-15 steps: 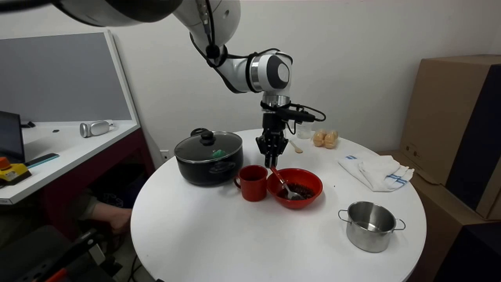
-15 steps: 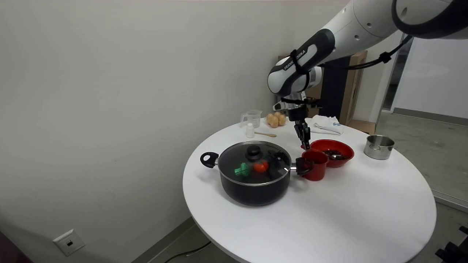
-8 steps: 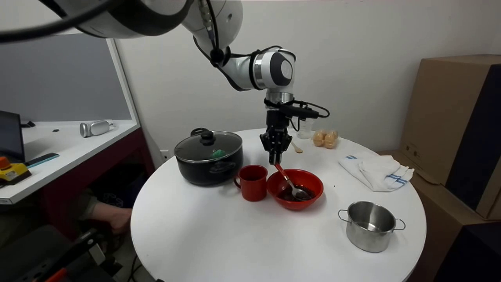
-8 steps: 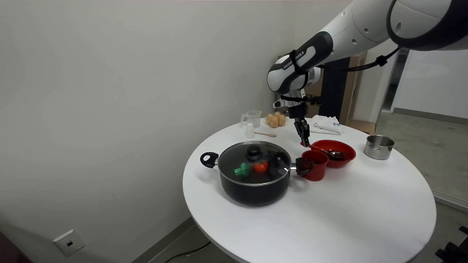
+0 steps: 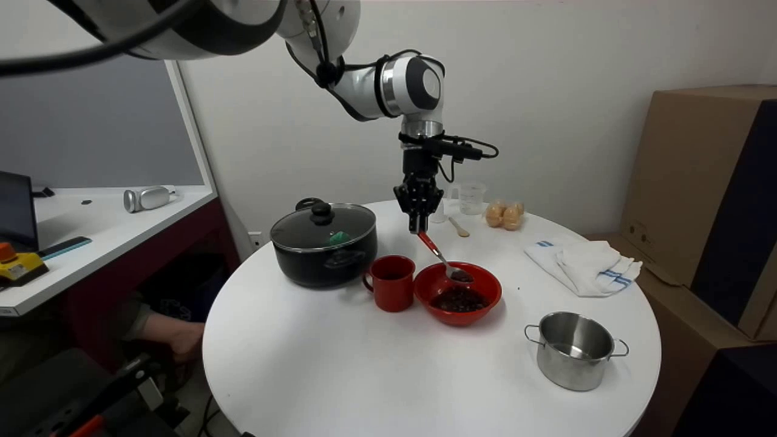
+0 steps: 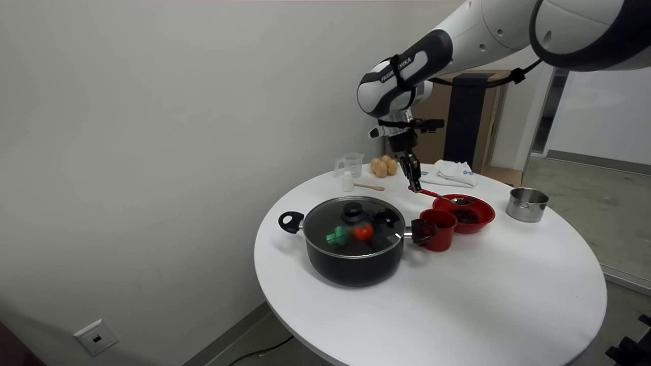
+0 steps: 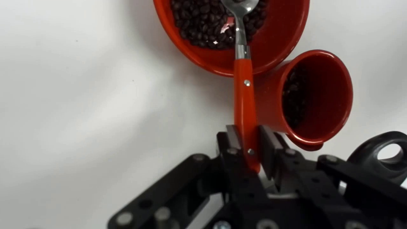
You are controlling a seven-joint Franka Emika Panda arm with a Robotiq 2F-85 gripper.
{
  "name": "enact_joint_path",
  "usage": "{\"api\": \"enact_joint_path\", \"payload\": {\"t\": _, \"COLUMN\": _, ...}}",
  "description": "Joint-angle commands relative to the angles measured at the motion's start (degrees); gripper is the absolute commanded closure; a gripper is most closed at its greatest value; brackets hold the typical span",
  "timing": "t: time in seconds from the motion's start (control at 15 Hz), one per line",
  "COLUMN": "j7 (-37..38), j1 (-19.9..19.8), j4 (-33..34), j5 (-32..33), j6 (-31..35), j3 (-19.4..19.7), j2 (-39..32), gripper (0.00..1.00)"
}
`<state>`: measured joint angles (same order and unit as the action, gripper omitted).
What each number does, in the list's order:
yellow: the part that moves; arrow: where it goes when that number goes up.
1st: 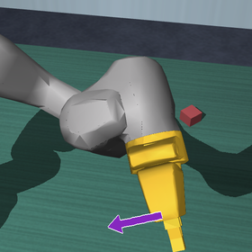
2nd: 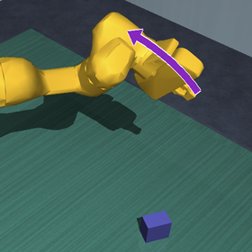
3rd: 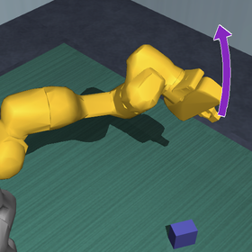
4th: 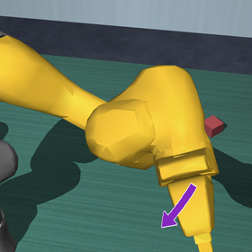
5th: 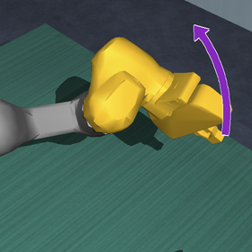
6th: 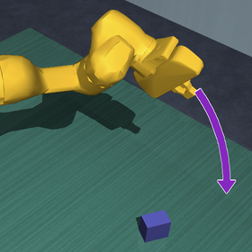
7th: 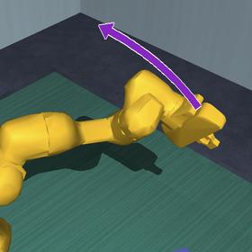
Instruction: Put a spoonful of the things in the red bowl into the mug
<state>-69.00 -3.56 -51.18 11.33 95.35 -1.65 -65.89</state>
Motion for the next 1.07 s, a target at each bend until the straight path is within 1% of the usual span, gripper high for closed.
{"api": "enact_joint_path", "payload": {"t": 0.0, "j7": 0.0, "j1": 2.3, "j4": 3.3, "j5": 1.7, "j6": -6.0, "j3": 1.4, "j2": -1.0, "gripper": 0.91}}
{"api": "enact_joint_path", "payload": {"t": 0.13, "j7": -0.1, "j1": 3.1, "j4": 3.4, "j5": 2.3, "j6": -7.9, "j3": 1.5, "j2": -0.9, "gripper": 0.91}}
{"api": "enact_joint_path", "payload": {"t": 0.4, "j7": -0.1, "j1": 4.6, "j4": 2.9, "j5": 3.5, "j6": -9.6, "j3": 1.7, "j2": -0.1, "gripper": 0.91}}
{"api": "enact_joint_path", "payload": {"t": 1.0, "j7": 0.1, "j1": 8.4, "j4": 2.4, "j5": 4.3, "j6": -9.4, "j3": 1.4, "j2": 1.7, "gripper": 0.91}}
